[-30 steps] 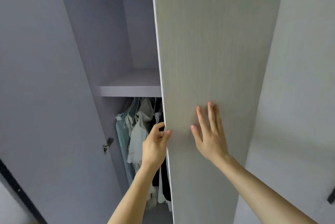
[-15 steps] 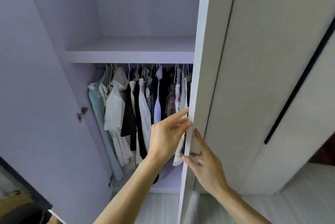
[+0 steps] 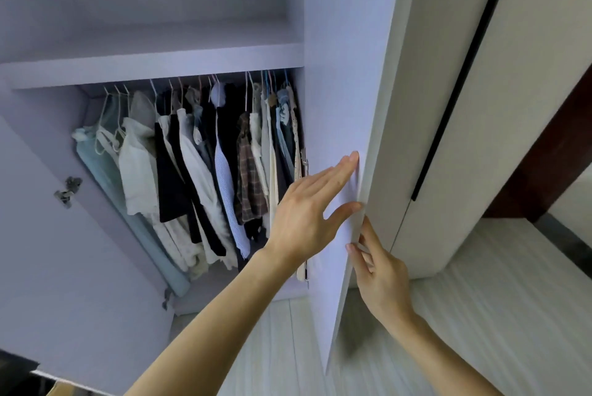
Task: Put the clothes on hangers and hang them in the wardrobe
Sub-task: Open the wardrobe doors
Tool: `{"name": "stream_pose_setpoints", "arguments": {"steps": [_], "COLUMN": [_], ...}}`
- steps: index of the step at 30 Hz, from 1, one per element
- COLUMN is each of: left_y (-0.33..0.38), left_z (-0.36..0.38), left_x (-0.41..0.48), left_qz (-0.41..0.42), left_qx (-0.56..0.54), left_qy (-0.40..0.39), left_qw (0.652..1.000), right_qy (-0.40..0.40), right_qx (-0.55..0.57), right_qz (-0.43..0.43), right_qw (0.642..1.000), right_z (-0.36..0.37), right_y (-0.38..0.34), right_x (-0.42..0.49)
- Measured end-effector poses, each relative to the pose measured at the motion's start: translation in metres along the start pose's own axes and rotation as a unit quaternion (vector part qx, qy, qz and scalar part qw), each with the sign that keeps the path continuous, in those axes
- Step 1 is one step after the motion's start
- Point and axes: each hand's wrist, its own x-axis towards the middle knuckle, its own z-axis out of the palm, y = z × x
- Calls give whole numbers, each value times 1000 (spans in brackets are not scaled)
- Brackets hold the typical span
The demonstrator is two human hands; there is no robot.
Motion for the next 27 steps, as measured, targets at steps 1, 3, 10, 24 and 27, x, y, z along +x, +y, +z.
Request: {"name": "stream_pose_setpoints", "arguments": {"steps": [1,3,10,24,27], "left_y": [3,12,21,-33,-34], "left_z": [7,19,31,-37,-71], "left_x": [2,5,-2,-257,-270], "left_qz": [0,-9,-31,-531,-574], "left_qx": [-9,-16,19,235,261], "left_qy": [1,12,13,-292,-261], "left_qw": [1000,1000,999,760,731], "right_qy": [3,4,-29,-434,-456], "right_qx": [5,8,-102,-180,-185], "right_qz": [9,24,-5,-75,-133], "right_qw": [1000,1000,994,880,860], "right_z": [-4,-12,-28,36,69], "right_y": [4,10,26,3,-31], "right_x": [1,3,1,-9,0]}}
